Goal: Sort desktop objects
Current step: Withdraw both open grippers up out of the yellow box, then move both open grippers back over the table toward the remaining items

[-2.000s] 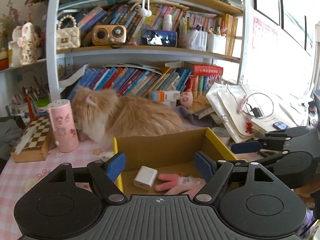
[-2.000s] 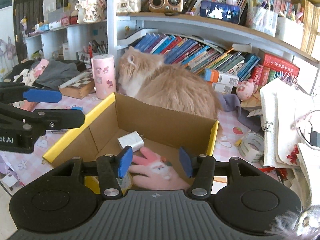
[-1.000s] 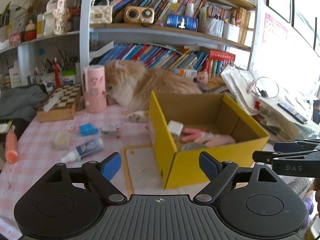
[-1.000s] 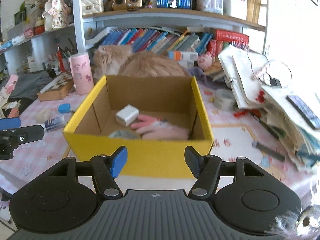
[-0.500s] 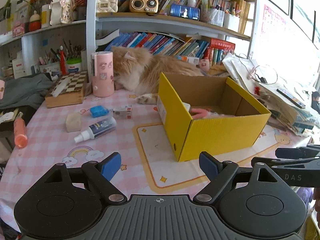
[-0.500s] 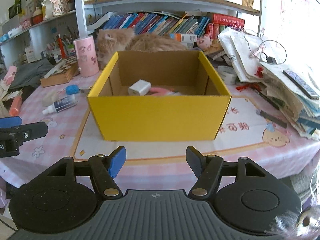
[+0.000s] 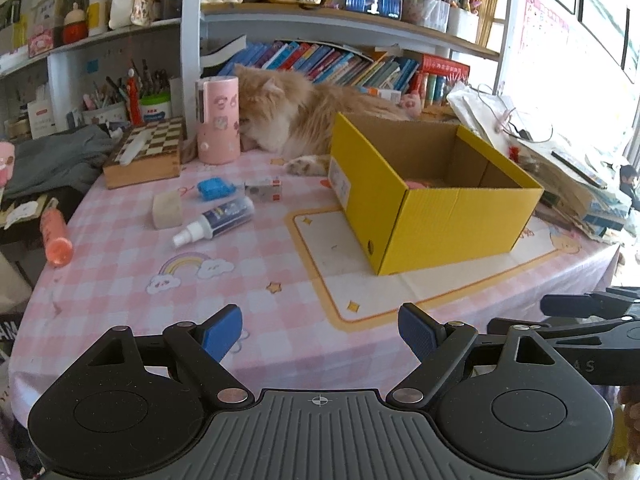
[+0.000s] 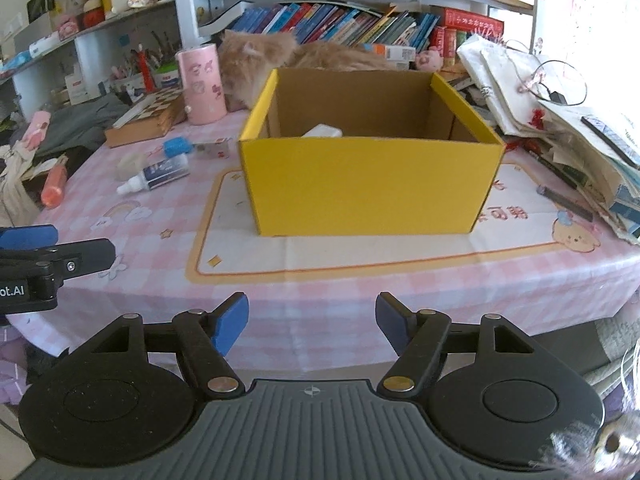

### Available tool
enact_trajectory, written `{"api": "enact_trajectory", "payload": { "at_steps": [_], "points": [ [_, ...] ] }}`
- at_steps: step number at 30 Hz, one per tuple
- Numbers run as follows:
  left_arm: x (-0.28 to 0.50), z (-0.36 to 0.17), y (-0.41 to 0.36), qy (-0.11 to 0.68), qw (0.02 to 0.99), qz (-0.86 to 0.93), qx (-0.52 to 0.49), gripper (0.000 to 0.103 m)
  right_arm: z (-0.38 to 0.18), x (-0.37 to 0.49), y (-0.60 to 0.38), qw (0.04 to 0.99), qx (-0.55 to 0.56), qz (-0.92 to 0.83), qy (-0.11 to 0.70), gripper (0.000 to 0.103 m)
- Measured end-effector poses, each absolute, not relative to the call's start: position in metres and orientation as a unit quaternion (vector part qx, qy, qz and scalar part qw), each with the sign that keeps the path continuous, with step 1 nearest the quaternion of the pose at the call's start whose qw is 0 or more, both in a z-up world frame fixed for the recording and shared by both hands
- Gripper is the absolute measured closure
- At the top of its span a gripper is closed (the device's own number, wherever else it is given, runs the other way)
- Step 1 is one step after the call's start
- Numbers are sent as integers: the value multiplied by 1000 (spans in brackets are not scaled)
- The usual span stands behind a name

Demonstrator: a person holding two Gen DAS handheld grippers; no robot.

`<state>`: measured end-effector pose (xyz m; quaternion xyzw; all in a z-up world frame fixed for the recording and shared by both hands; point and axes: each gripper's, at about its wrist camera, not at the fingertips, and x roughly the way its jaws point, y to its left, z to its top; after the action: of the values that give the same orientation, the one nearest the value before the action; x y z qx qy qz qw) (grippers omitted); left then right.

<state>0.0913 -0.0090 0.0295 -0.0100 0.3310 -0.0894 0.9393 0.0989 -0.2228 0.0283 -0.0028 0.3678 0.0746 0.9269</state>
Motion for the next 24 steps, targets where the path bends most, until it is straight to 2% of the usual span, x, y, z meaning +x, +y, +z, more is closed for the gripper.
{"api": "enact_trajectory", "payload": {
  "at_steps": [24],
  "points": [
    [67, 24, 52, 327, 944, -37, -13, 15, 24, 90, -135, 914, -69, 167, 363, 34]
  ]
}}
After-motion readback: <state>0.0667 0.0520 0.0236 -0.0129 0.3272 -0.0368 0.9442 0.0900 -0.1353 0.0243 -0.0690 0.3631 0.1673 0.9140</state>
